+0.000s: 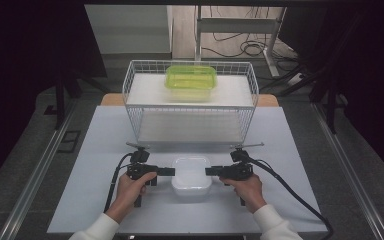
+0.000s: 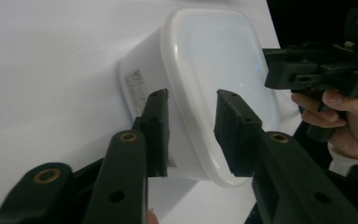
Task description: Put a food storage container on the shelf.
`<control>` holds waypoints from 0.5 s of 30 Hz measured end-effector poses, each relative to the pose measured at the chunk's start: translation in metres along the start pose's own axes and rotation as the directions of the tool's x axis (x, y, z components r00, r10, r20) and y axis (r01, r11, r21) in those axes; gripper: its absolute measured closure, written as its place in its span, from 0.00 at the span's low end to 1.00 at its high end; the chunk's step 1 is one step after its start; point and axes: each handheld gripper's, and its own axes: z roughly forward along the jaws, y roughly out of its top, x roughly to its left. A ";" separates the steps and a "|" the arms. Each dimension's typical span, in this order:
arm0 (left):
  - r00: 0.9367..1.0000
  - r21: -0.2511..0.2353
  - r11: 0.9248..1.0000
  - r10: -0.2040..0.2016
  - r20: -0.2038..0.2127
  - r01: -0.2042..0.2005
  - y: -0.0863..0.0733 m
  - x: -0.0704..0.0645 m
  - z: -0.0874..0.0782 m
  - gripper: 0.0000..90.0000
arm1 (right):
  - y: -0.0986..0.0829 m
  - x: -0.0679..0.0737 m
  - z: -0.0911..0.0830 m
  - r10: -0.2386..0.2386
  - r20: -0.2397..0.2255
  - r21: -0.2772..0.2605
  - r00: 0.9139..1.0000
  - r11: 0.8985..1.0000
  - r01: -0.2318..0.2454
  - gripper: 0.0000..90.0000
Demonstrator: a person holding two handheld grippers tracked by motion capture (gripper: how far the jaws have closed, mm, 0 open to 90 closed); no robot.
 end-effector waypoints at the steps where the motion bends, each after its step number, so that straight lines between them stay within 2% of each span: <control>1: 1.000 -0.006 1.000 0.002 -0.005 -0.002 0.000 0.000 0.000 0.74 | 0.000 -0.001 0.000 0.015 -0.017 0.001 1.000 1.000 -0.015 0.69; 3: 1.000 -0.012 1.000 -0.014 -0.002 0.014 -0.001 -0.001 0.000 0.76 | -0.002 -0.005 0.000 0.048 -0.038 -0.007 0.998 0.999 -0.049 0.70; 7: 1.000 -0.022 1.000 -0.021 0.007 0.021 -0.003 -0.001 -0.002 0.78 | -0.003 -0.007 -0.002 0.075 -0.060 -0.009 0.995 0.997 -0.075 0.74; 11: 1.000 -0.050 0.999 -0.003 0.021 0.004 -0.004 -0.004 -0.006 0.82 | -0.003 -0.003 -0.007 0.064 -0.054 -0.022 0.996 0.998 -0.066 0.78; 15: 1.000 -0.067 0.997 0.025 0.014 -0.024 -0.005 -0.007 -0.007 0.85 | -0.003 -0.001 -0.013 0.034 -0.050 -0.046 0.998 0.998 -0.036 0.82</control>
